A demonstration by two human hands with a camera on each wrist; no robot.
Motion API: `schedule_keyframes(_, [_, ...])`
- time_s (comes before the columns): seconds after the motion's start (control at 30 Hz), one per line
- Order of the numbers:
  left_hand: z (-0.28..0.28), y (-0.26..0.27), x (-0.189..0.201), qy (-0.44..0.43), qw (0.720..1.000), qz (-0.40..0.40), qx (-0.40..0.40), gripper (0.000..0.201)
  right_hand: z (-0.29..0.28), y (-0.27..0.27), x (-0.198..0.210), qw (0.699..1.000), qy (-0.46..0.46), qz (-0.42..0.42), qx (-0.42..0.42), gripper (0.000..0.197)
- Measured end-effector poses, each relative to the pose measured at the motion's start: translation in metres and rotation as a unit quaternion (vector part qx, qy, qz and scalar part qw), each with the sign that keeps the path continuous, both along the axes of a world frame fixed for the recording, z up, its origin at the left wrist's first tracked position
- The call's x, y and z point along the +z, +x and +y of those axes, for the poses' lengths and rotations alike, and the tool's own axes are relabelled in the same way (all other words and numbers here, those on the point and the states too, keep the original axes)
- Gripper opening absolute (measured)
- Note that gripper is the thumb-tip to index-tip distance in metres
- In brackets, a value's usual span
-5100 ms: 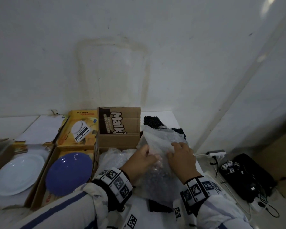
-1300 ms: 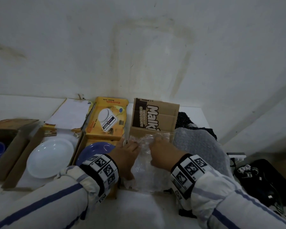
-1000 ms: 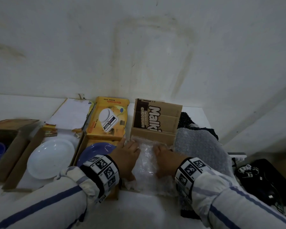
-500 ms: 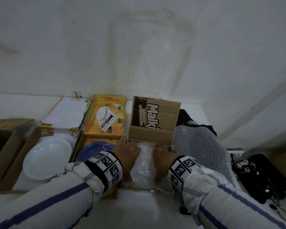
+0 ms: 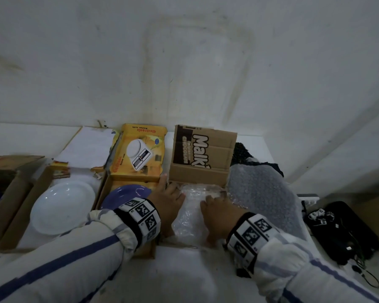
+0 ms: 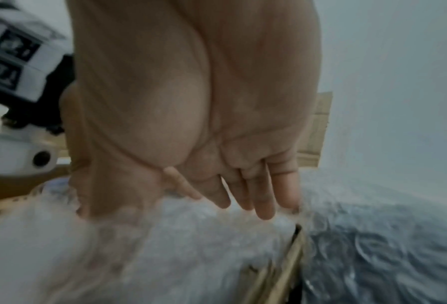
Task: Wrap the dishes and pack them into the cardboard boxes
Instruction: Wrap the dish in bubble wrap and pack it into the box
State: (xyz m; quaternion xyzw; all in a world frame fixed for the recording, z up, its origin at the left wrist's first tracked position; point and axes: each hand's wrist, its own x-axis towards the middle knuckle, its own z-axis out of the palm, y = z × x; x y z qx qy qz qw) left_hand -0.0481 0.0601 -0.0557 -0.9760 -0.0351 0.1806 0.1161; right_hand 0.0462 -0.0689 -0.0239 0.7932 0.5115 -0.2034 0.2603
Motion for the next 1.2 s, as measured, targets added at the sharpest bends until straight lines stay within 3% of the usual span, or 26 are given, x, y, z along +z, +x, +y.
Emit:
schedule_keyframes(0.17, [0.002, -0.001, -0.001, -0.005, 1.0, 0.009, -0.004, 0.069, -0.006, -0.003, -0.016, 0.998, -0.007, -0.058, 0.008, 0.071])
schedule_keyframes(0.33, [0.006, -0.002, -0.006, -0.037, 0.999, 0.034, 0.011, 0.105, -0.006, -0.008, -0.019, 0.996, -0.039, -0.077, 0.021, 0.079])
schedule_keyframes(0.5, [0.007, -0.01, 0.002, -0.032, 0.999, 0.006, -0.006, 0.103, -0.007, -0.005, -0.008, 0.999, -0.018, -0.023, -0.027, 0.077])
schedule_keyframes(0.57, [0.005, -0.011, 0.006, -0.04, 0.999, 0.027, 0.006, 0.103, -0.006, -0.004, -0.003, 0.999, 0.024, 0.004, -0.025, 0.065])
schedule_keyframes(0.73, [0.009, -0.004, 0.016, -0.097, 0.987, 0.113, 0.063, 0.102, -0.009, -0.01, -0.015, 0.999, 0.034, -0.023, 0.008, 0.081])
schedule_keyframes(0.83, [0.007, -0.003, 0.015, -0.052, 0.991, 0.114, 0.049, 0.107, -0.01, -0.01, -0.025, 0.998, 0.02, -0.051, 0.0, 0.085])
schedule_keyframes(0.97, [-0.007, -0.003, 0.01, -0.003, 0.995, 0.08, 0.056, 0.099, -0.008, -0.01, -0.027, 0.999, 0.025, -0.047, -0.001, 0.088])
schedule_keyframes(1.1, [-0.009, -0.003, 0.009, -0.007, 0.997, 0.06, 0.055, 0.089, -0.007, -0.009, -0.023, 0.998, 0.047, -0.009, -0.036, 0.083])
schedule_keyframes(1.2, [-0.005, -0.002, 0.01, -0.01, 0.997, 0.063, 0.044, 0.098, 0.005, -0.007, -0.018, 0.991, 0.083, 0.023, -0.102, 0.065])
